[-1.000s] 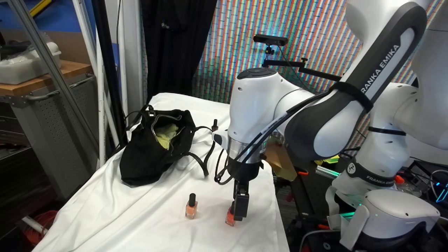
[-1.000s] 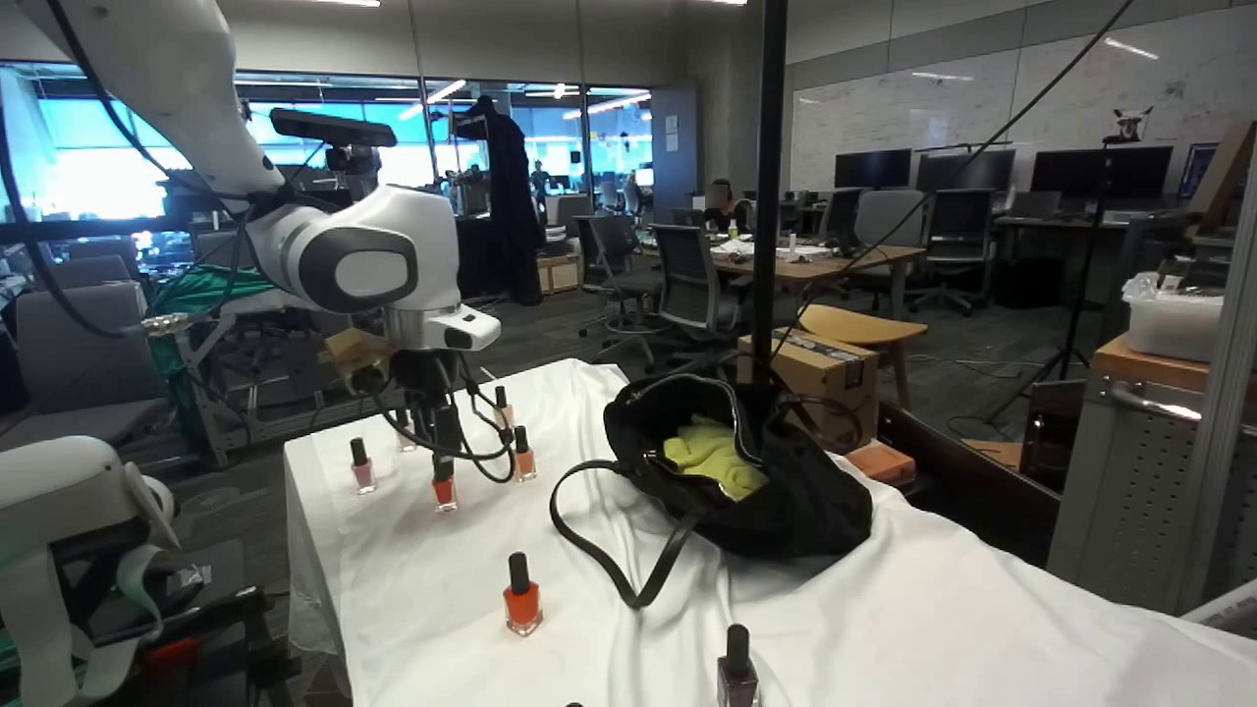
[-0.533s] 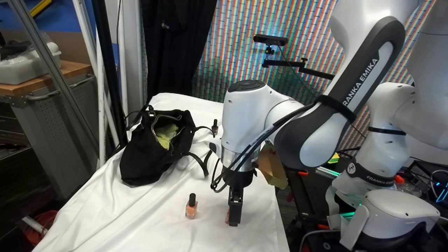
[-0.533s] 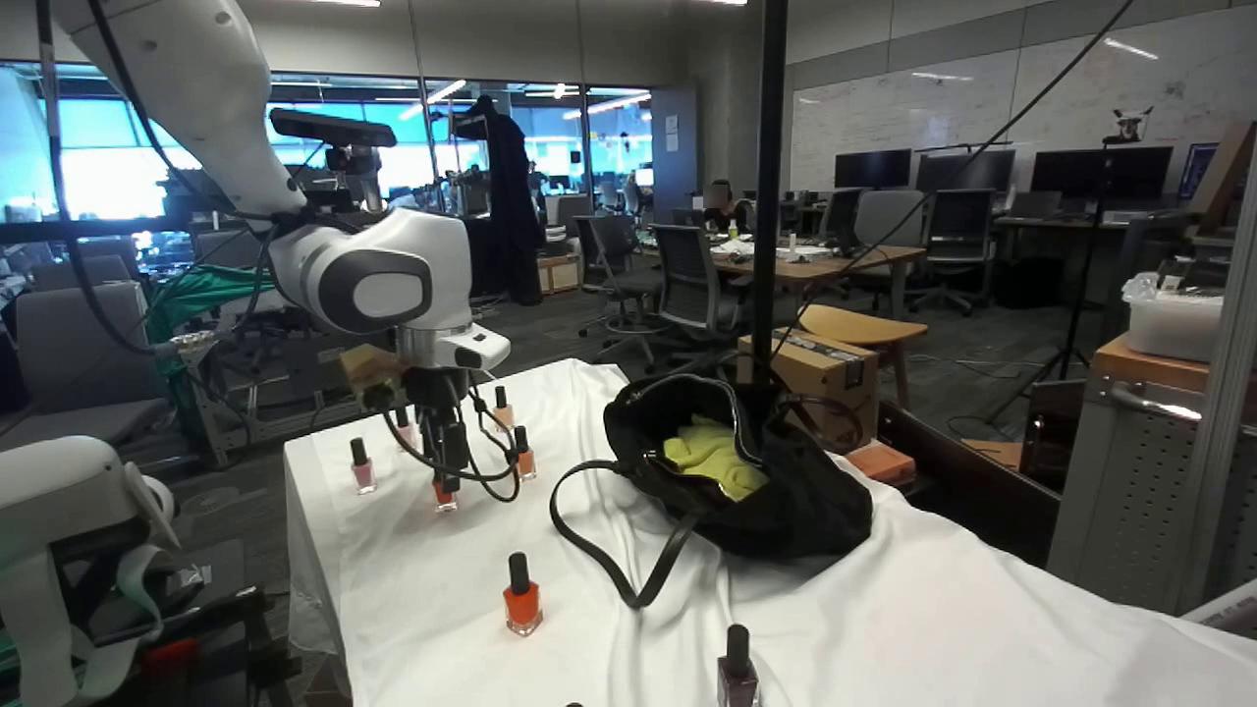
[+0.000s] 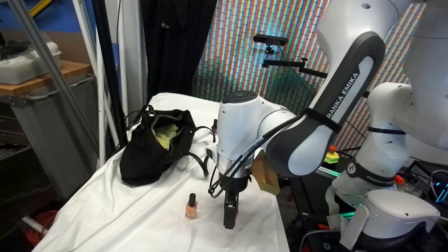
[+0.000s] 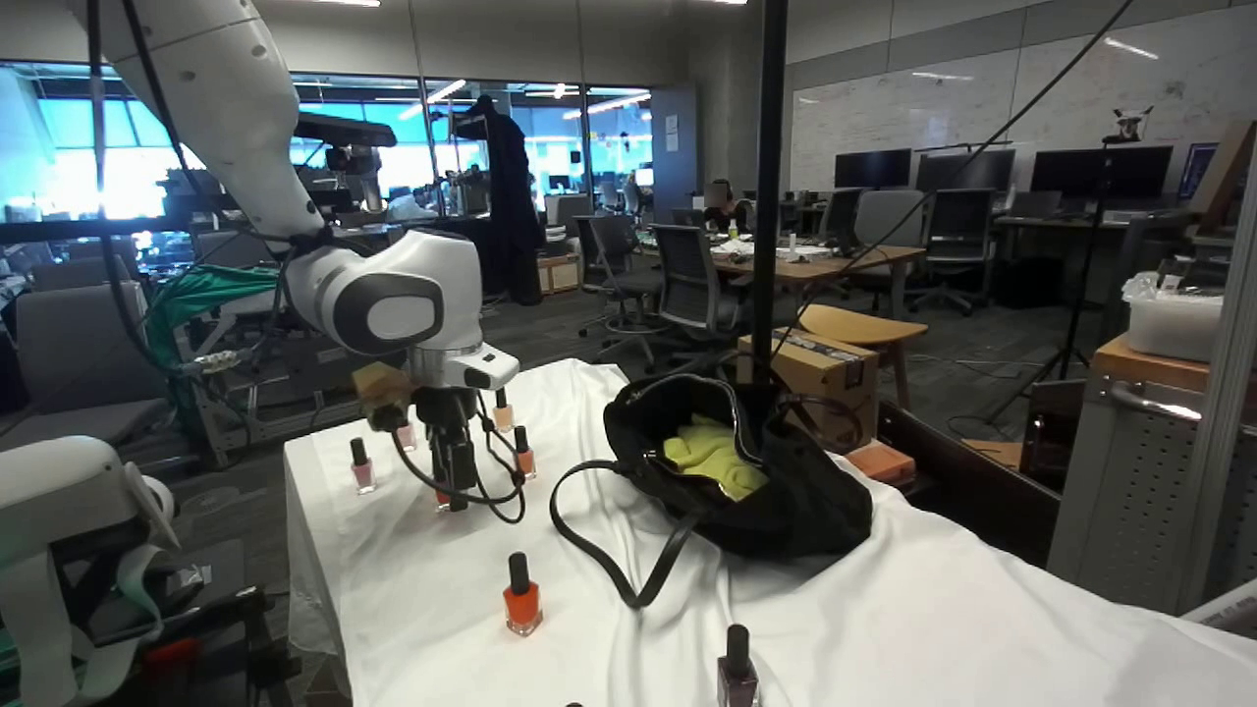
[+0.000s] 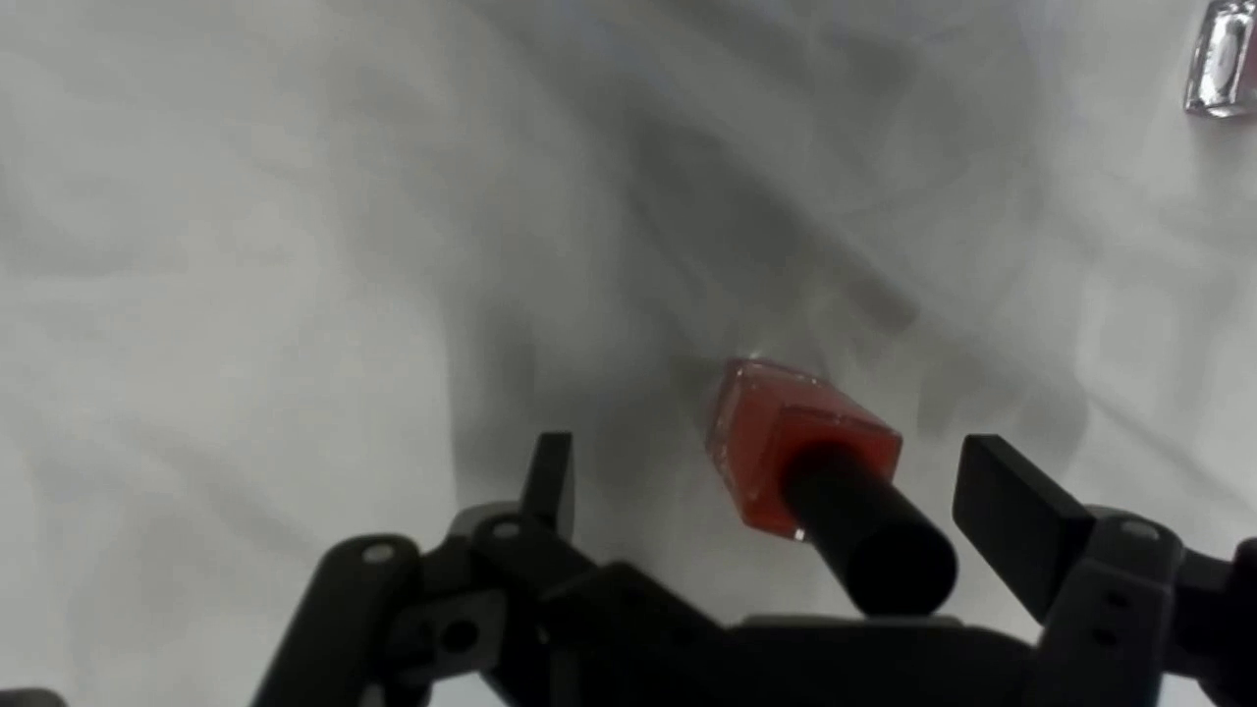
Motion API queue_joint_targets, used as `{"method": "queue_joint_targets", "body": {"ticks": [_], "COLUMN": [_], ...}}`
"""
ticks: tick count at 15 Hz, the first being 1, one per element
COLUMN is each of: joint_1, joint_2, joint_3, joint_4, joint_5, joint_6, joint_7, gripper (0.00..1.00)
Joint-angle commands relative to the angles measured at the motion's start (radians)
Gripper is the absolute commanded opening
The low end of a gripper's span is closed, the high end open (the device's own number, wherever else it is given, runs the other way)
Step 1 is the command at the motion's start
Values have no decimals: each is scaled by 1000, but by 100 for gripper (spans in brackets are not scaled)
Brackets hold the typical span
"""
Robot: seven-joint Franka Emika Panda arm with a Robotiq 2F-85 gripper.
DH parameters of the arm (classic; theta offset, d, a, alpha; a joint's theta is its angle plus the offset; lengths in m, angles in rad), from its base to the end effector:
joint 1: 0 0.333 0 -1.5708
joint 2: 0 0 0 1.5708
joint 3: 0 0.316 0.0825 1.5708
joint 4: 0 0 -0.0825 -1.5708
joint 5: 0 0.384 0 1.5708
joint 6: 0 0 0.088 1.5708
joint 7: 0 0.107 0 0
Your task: Pick up all the nail polish on the table and put them in the bag
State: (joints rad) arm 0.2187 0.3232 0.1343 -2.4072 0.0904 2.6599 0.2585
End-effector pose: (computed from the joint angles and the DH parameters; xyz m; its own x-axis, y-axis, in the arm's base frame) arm 0.4579 0.1695 0.1758 0.9959 0.0101 -0.0902 0.0049 -0.9983 -0.0575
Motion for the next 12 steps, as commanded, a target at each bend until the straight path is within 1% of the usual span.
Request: {"method": "queue_joint_targets", "body": {"ticks": [1,12], "joint_1": [20,28], "joint_2": [32,27], "joint_3": [-18,-19], "joint_4": [25,17], "joint_5": [-31,-33], "joint_6": [27,22], "joint_7": [29,30], "gripper": [100,100]}}
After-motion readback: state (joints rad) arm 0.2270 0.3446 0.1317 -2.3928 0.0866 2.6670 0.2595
